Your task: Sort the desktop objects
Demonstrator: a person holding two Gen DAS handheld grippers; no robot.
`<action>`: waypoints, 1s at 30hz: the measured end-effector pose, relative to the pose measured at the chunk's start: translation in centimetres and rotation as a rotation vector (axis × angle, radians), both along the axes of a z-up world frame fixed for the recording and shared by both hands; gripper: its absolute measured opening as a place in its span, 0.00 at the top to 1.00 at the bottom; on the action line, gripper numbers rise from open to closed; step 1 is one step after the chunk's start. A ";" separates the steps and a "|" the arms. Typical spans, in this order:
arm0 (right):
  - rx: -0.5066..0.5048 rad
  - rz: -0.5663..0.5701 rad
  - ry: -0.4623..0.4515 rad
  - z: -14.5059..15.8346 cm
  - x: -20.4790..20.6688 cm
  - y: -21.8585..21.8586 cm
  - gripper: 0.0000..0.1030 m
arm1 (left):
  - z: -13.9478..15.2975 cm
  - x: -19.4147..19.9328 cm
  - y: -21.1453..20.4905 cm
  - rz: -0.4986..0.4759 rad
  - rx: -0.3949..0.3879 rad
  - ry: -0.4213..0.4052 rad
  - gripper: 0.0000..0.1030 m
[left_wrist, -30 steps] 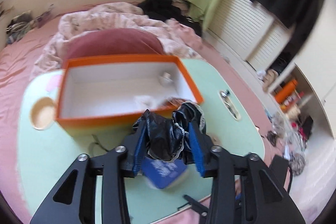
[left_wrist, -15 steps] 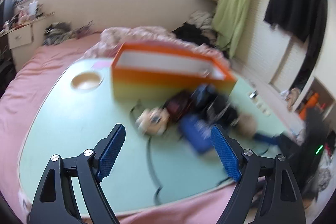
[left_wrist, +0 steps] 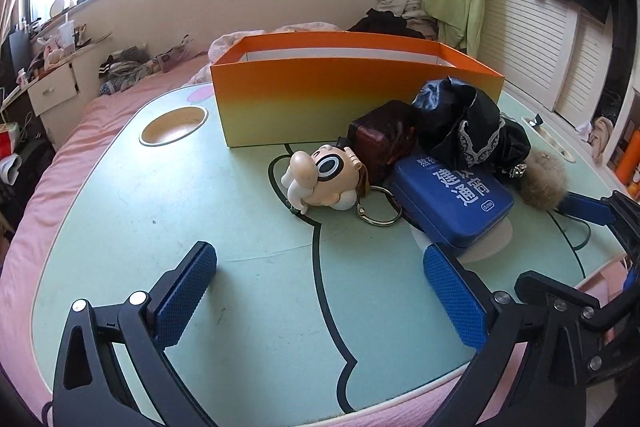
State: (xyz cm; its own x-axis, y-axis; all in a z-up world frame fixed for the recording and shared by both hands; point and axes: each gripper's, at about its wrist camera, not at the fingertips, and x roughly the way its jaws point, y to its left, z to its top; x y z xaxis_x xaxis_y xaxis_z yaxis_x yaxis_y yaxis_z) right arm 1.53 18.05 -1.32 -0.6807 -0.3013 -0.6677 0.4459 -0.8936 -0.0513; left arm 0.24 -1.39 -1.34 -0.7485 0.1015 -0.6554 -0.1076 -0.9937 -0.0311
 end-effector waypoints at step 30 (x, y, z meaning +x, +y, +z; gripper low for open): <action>-0.004 -0.003 0.001 0.0 0.0 0.1 0.00 | -0.1 0.4 0.1 0.000 -0.001 0.001 0.00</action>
